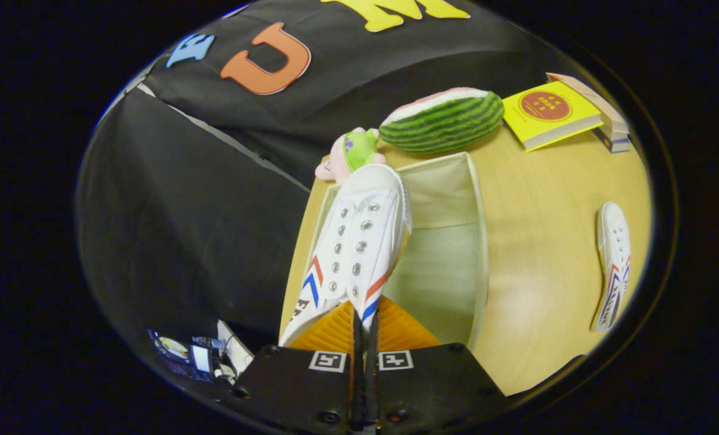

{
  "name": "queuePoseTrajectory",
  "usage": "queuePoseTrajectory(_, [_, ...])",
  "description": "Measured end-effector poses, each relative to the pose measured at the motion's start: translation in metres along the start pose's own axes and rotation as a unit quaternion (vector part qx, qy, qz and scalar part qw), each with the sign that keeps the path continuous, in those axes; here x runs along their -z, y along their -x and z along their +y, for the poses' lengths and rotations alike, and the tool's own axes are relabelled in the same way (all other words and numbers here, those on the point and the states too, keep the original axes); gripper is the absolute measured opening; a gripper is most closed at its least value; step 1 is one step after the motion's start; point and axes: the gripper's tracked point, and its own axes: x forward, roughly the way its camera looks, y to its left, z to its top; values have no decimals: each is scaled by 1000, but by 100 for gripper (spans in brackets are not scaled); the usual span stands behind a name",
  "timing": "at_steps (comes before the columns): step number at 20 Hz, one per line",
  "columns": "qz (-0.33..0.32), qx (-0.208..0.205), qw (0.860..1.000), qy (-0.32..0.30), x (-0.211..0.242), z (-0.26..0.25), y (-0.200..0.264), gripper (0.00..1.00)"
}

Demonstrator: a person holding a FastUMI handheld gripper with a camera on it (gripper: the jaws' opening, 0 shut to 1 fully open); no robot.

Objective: Open the storage box then place both shoes into the box .Put the left shoe in first, then the right shoe, with the right side of both shoes facing outward in a uniform manner.

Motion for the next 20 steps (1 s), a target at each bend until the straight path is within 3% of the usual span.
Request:
queuePoseTrajectory(5, [-4,26,1000,10,20,9,-30,6])
queuePoseTrajectory(8, [-8,15,1000,18,24,17,-38,6])
queuePoseTrajectory(9, [-15,10,999,29,24,23,-37,12])
queuePoseTrajectory(11, [-49,5,996,69,6,37,-18,57])
queuePoseTrajectory(13, [-78,49,991,100,-12,24,10,100])
queuePoseTrajectory(17, [-104,67,985,121,-28,8,63,100])
queuePoseTrajectory(20, [-122,102,978,135,-43,-33,104,100])
